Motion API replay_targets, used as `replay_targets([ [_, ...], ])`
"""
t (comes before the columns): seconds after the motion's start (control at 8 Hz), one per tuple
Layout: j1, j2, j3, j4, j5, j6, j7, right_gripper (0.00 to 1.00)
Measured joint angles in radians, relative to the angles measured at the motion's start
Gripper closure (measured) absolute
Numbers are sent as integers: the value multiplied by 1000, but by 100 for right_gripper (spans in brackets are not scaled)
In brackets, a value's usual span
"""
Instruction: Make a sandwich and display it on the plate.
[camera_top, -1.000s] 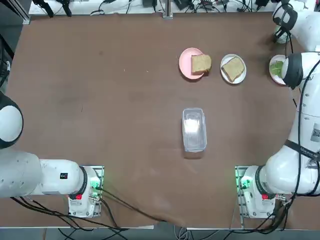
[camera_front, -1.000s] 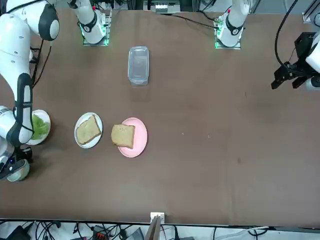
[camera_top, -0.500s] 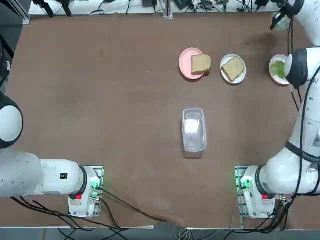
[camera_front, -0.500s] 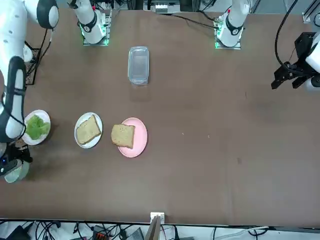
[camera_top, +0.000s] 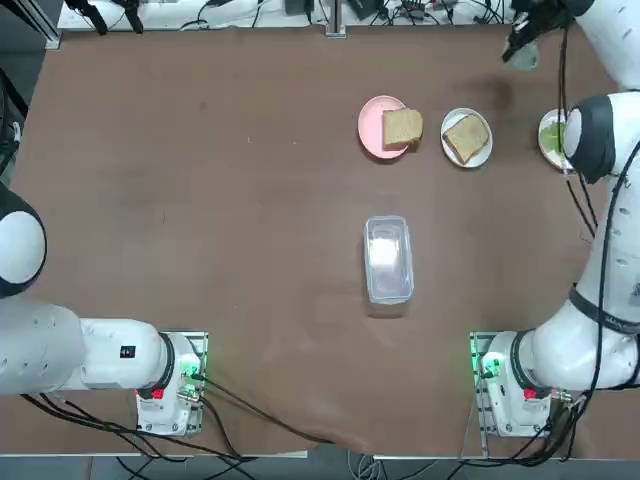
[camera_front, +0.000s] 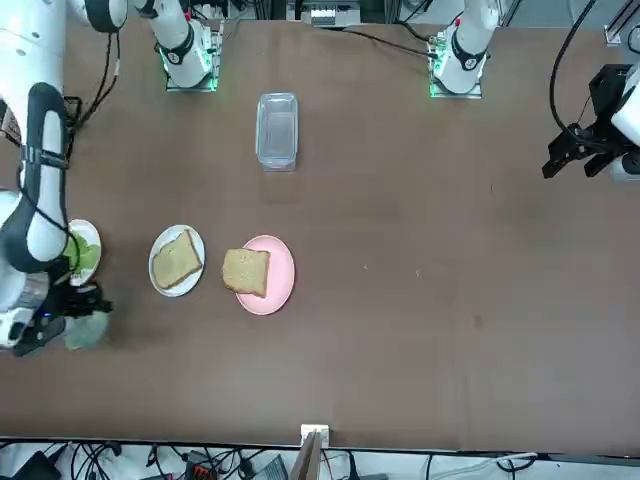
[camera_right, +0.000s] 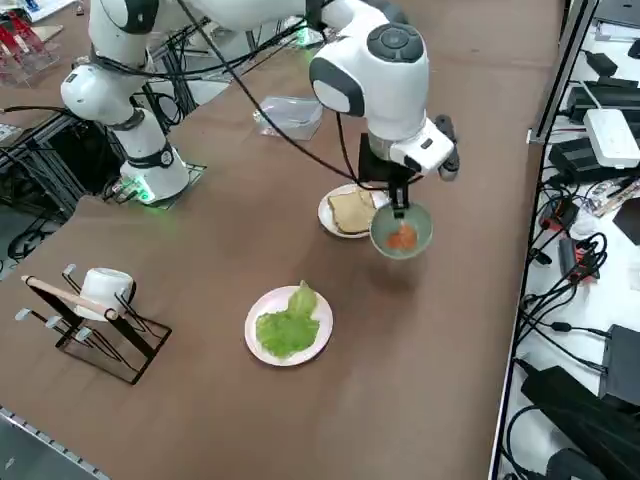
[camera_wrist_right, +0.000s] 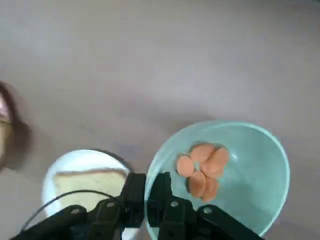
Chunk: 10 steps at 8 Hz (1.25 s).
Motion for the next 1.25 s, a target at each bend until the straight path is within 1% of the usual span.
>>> replay_targets([
  [0.12,11,-32,0,-62,82,-1,8,94],
  [0.62,24,-149,0,-261,301,-3,9,94],
  [1.0,49,-197,1,-364,418,-2,0,94],
  [1.25,54,-208,1,-427,521,-3,-80,94],
])
